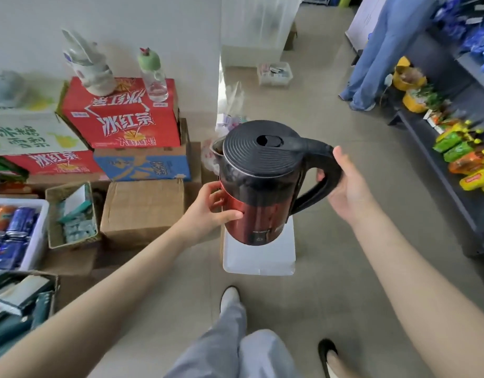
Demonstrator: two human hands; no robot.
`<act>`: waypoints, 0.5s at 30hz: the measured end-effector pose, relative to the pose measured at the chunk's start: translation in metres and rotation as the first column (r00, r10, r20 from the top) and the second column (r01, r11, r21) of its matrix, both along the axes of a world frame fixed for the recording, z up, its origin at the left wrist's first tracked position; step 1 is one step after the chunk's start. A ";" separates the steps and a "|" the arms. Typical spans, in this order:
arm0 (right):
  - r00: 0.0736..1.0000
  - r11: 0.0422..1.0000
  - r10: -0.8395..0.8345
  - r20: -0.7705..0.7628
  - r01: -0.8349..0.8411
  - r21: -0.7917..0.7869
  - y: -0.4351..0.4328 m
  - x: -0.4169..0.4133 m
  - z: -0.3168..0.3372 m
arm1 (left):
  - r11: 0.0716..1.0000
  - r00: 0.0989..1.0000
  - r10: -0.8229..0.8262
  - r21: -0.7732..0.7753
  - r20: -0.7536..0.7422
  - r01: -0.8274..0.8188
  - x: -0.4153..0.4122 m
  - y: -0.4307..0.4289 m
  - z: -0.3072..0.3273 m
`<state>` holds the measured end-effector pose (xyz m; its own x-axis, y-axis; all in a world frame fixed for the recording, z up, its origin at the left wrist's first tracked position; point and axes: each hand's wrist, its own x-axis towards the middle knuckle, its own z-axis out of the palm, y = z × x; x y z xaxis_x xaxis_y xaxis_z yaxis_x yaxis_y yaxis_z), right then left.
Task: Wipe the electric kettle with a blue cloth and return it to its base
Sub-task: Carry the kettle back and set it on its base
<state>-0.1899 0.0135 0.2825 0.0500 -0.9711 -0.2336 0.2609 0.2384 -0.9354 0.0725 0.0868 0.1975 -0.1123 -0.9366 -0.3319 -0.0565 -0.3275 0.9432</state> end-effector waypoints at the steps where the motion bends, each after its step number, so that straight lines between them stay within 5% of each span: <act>1: 1.000 1.000 -0.004 -0.008 0.004 0.021 -0.015 -0.006 -0.013 | 1.000 1.000 -0.003 0.018 0.009 0.003 -0.006 -0.012 -0.009; 15: 1.000 0.991 0.008 -0.009 -0.006 0.137 -0.187 -0.065 -0.281 | 0.998 0.984 -0.005 0.061 0.179 -0.006 -0.083 -0.158 -0.266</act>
<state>-0.2552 -0.1731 0.0017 0.0540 -0.9295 -0.3649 0.2503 0.3663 -0.8962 -0.0108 -0.0709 -0.0681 -0.0451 -0.9139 -0.4034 -0.2227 -0.3845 0.8959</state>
